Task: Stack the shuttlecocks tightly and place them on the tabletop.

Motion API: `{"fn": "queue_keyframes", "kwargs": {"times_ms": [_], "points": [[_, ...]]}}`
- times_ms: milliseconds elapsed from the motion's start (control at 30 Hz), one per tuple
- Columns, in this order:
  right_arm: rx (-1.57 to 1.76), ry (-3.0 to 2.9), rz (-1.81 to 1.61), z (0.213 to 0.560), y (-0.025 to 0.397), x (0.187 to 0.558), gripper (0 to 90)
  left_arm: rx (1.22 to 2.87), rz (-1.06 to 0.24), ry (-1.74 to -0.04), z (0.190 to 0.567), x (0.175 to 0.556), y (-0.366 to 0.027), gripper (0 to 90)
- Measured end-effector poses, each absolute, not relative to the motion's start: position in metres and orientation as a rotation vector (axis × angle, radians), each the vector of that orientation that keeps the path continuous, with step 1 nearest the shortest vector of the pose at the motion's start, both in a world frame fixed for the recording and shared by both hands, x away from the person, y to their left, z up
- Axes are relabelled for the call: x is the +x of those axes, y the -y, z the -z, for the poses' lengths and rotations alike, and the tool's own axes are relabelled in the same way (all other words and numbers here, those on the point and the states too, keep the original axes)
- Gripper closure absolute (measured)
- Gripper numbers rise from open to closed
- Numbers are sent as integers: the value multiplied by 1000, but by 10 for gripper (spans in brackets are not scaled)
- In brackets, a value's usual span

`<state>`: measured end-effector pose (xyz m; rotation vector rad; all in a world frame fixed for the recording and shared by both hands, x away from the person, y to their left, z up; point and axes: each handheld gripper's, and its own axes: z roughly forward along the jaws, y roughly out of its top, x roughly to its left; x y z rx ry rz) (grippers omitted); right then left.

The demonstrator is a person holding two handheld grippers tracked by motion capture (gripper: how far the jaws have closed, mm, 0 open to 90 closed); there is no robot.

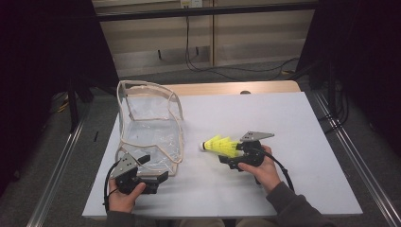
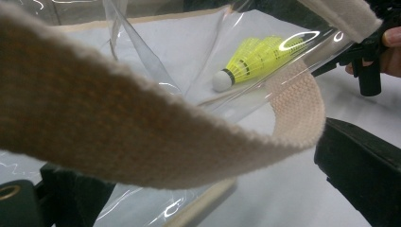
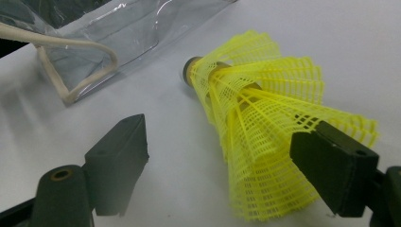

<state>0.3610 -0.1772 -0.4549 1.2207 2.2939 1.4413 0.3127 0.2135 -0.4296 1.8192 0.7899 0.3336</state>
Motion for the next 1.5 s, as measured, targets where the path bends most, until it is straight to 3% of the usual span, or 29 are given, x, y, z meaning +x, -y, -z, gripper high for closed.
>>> {"fn": "queue_keyframes", "kwargs": {"times_ms": [533, 1067, 1500], "points": [[1198, -2286, -1395, 453, 167, 364, 253, 1812, -324, -790, 429, 312, -215, 36], [1167, -2276, -1340, 453, 162, 367, 473, 1805, -334, -794, 428, 311, -214, 38], [1185, -2267, -1284, 456, 154, 372, 561, 1805, -337, -793, 428, 310, -214, 38]]}}
